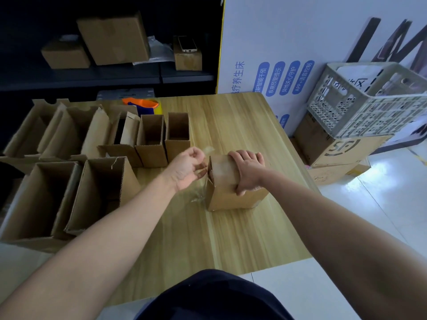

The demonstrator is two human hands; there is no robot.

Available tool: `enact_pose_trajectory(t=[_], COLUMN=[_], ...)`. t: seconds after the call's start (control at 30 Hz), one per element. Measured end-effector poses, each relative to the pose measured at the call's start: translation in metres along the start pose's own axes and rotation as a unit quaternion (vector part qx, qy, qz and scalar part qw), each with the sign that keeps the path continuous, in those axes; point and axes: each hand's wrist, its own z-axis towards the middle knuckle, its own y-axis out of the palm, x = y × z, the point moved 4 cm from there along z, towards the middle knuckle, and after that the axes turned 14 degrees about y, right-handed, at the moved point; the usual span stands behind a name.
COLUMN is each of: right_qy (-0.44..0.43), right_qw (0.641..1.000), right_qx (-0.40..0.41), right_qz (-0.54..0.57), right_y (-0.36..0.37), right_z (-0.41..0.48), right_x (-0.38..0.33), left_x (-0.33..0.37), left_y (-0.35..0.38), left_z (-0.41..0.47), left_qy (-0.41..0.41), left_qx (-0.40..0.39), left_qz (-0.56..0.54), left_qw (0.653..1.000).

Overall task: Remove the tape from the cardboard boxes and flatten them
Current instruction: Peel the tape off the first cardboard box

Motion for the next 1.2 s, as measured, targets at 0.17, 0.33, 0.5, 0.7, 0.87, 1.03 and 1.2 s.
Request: enact_pose_trajectory(t=[0.17, 0.33, 0.5, 0.7, 0.87, 1.03, 1.2], right_qy=[0.024, 0.067, 0.088, -0.022, -0.011, -0.002, 0.005], right_qw=[0.988, 0.953, 0.945, 0.988, 0.998, 0.998, 0.998], right_qx=[-0.027, -0.112, -0.144, -0.052, -0.051, -0.059, -0.064], right_qz=[0.153, 0.273, 0.282, 0.141, -0.034, -0.001, 0.008], right_y=[-0.018, 0.004, 0.015, -0.023, -0.002, -0.001, -0.005], right_z=[0.011, 0.006, 0.003, 0.002, 0.002, 0.001, 0.002], right_x=[0.014, 0.022, 0.035, 0.019, -0.008, -0.009, -0.011], left_x=[0.013, 0.021, 0.012, 0.007, -0.002, 0.007, 0.055], left_y=[-0.018, -0.035, -0.016, 0.016, 0.041, 0.036, -0.033], left_z=[-0.002, 0.007, 0.008, 0.017, 0.015, 0.015, 0.017], left_qy=[0.043, 0.045, 0.082, 0.129, 0.171, 0.193, 0.129], left_qx=[0.123, 0.194, 0.029, -0.025, -0.073, -0.061, 0.159], left_qz=[-0.213, 0.102, 0.449, 0.581, 0.667, 0.665, 0.435], left_qw=[0.968, 0.975, 0.889, 0.803, 0.722, 0.719, 0.877])
